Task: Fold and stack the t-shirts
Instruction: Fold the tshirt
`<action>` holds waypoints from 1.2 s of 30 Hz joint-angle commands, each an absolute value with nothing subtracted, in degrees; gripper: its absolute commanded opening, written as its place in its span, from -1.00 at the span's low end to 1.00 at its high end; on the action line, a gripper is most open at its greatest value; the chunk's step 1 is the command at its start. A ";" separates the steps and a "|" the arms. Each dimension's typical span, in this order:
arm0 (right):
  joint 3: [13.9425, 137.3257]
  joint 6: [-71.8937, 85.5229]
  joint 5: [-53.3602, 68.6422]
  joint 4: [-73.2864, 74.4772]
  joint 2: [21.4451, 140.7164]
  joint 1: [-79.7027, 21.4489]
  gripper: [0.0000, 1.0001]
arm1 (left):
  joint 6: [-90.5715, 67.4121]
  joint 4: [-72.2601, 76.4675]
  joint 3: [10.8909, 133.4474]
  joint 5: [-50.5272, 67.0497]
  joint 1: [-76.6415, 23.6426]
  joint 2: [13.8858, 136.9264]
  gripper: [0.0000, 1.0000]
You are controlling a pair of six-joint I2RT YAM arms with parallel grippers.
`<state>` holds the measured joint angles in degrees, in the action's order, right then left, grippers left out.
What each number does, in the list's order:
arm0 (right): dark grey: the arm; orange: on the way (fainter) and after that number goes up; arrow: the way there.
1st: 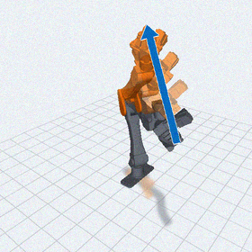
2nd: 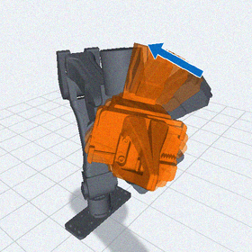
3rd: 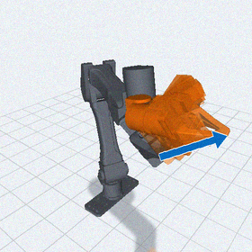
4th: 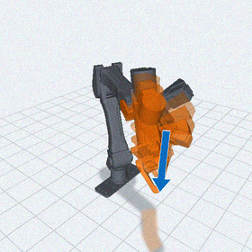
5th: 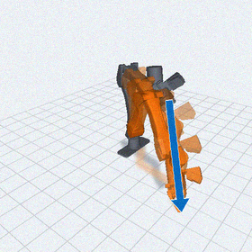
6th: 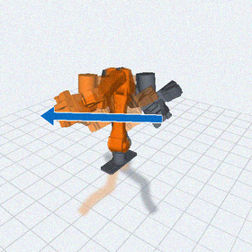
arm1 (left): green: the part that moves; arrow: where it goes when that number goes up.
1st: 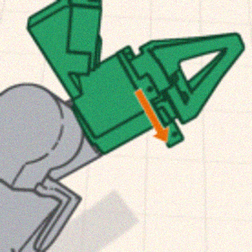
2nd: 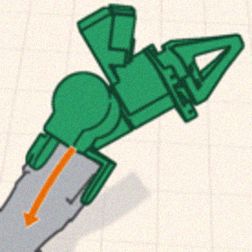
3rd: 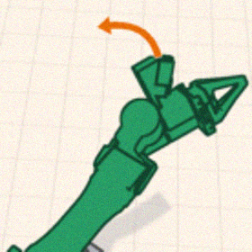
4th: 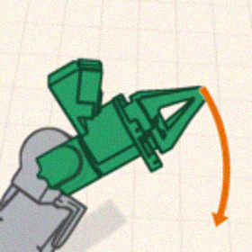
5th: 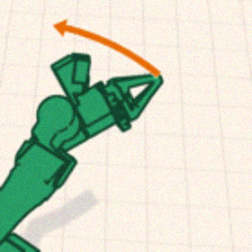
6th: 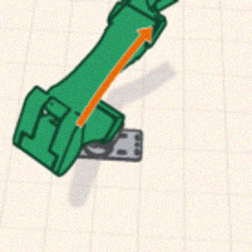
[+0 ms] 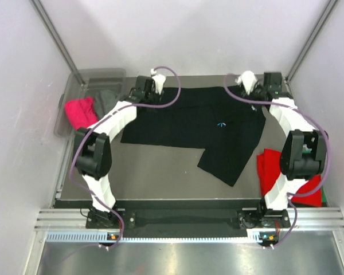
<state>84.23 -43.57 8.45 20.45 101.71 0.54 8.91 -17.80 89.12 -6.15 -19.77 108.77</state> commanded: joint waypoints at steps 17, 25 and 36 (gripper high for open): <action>85.51 -47.02 12.49 30.50 113.11 1.14 -0.42 | 6.33 -23.56 72.95 13.01 -14.33 104.85 -0.29; 89.21 -45.09 10.20 29.89 117.69 2.46 -0.32 | 6.50 -22.41 72.33 9.58 -13.54 105.38 -0.18; 90.17 -44.65 10.28 29.71 119.53 4.30 -0.32 | 5.63 -22.50 72.77 9.41 -12.30 106.96 -0.17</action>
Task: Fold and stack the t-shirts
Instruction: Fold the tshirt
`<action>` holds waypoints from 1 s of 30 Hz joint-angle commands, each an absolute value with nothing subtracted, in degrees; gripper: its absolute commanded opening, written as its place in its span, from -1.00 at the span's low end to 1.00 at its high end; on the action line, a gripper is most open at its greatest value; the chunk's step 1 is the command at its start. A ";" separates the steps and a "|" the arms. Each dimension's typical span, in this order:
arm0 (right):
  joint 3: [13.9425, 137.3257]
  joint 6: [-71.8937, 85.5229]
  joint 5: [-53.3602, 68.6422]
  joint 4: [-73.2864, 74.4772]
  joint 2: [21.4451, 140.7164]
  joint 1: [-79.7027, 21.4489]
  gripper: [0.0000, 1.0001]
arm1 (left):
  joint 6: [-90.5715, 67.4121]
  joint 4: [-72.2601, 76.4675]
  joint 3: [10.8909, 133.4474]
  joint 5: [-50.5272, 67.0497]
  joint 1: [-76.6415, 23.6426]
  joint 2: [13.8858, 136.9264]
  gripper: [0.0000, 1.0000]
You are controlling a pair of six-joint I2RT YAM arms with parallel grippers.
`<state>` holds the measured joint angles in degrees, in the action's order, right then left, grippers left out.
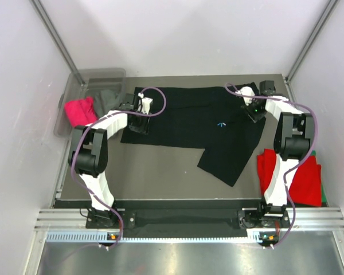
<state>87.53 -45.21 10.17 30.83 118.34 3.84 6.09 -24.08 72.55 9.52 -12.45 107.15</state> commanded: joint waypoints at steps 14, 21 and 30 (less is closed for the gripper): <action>90.70 -43.95 12.74 30.23 118.83 4.92 -0.85 | 5.36 -22.24 72.33 9.05 -12.30 106.96 -0.18; 88.25 -43.86 12.92 31.46 113.40 4.92 -0.93 | 5.54 -22.33 72.16 8.53 -12.30 106.44 -0.18; 85.34 -44.38 14.15 34.98 107.58 4.83 -0.94 | 5.10 -22.24 72.51 9.23 -12.30 106.17 -0.18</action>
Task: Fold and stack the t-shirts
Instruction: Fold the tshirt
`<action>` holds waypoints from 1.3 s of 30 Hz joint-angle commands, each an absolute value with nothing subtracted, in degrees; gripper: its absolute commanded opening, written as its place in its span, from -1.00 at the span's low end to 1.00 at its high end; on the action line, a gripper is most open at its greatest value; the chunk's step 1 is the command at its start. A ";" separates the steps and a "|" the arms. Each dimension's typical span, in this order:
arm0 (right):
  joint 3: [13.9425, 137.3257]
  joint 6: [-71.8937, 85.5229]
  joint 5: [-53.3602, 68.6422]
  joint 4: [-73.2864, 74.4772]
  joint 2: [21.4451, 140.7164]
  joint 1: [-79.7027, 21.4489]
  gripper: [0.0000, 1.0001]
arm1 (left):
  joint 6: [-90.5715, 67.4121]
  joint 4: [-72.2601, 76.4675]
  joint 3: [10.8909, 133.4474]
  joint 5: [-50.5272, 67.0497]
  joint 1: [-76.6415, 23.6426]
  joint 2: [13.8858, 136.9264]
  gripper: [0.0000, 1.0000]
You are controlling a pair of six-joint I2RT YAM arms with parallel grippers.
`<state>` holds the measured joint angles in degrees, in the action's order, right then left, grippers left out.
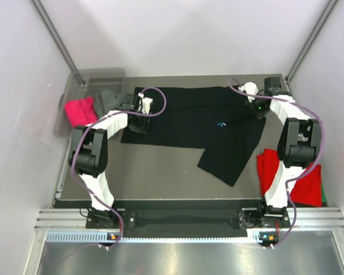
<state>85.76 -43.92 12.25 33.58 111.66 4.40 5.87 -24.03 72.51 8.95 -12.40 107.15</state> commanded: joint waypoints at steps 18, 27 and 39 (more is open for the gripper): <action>80.42 -44.91 19.86 41.22 102.49 2.81 -0.86 | 5.27 -22.15 72.69 8.96 -12.30 106.35 -0.19; 78.76 -44.64 19.86 41.75 95.21 1.76 -0.39 | 5.71 -22.41 72.16 8.96 -12.30 105.30 -0.19; 52.14 -50.18 24.41 48.06 74.63 -15.47 -0.40 | 10.45 -24.59 71.19 10.17 -12.30 104.77 -0.17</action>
